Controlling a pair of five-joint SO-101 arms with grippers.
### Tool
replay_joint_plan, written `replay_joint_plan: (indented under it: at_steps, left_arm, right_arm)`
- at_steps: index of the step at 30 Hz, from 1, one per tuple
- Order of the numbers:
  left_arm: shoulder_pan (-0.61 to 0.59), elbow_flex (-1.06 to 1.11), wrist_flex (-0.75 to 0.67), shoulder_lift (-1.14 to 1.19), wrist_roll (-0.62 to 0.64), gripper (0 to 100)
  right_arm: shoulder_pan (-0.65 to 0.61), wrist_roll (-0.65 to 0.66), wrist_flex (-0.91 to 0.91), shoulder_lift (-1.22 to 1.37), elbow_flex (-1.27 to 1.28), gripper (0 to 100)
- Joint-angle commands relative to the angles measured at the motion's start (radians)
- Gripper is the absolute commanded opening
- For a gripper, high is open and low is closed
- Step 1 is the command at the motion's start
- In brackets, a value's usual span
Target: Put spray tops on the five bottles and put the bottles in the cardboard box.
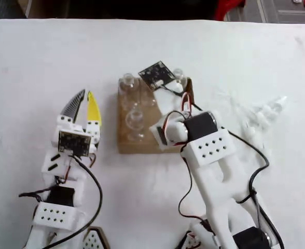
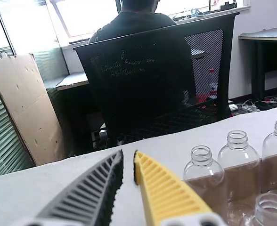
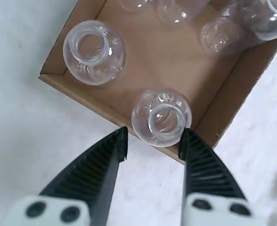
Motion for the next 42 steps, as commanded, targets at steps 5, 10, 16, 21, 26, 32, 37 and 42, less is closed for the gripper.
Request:
replay_joint_plan:
  at_steps: [5,10,16,21,26,32,37,42]
  left_arm:
    - [0.002,-0.012,-0.028,-0.018,-0.009,5]
    - [0.002,-0.012,-0.028,-0.018,-0.009,5]
    - [0.004,-0.011,-0.028,-0.018,-0.009,5]
    - [0.007,-0.011,-0.028,-0.018,-0.009,5]
    - [0.008,-0.009,-0.028,-0.018,-0.009,5]
    - [0.008,-0.009,-0.028,-0.018,-0.009,5]
    - [0.002,-0.011,-0.028,-0.018,-0.009,5]
    - [0.001,-0.014,-0.028,-0.018,-0.011,5]
  right_arm:
    - [0.065,-0.011,0.007,-0.220,-0.051,16.0]
    - [0.142,-0.037,0.021,-0.433,-0.043,24.3]
    - [0.280,-0.058,0.013,-0.558,-0.003,27.6]
    - [0.435,-0.066,0.004,-0.582,0.052,27.6]
    - [0.526,-0.068,-0.186,-0.576,0.270,27.6]
    - [0.596,-0.083,-0.463,-0.576,0.569,27.6]
    - [0.596,-0.158,-0.591,-0.576,0.720,27.6]
    - [0.601,-0.155,-0.730,-0.584,0.835,27.6]
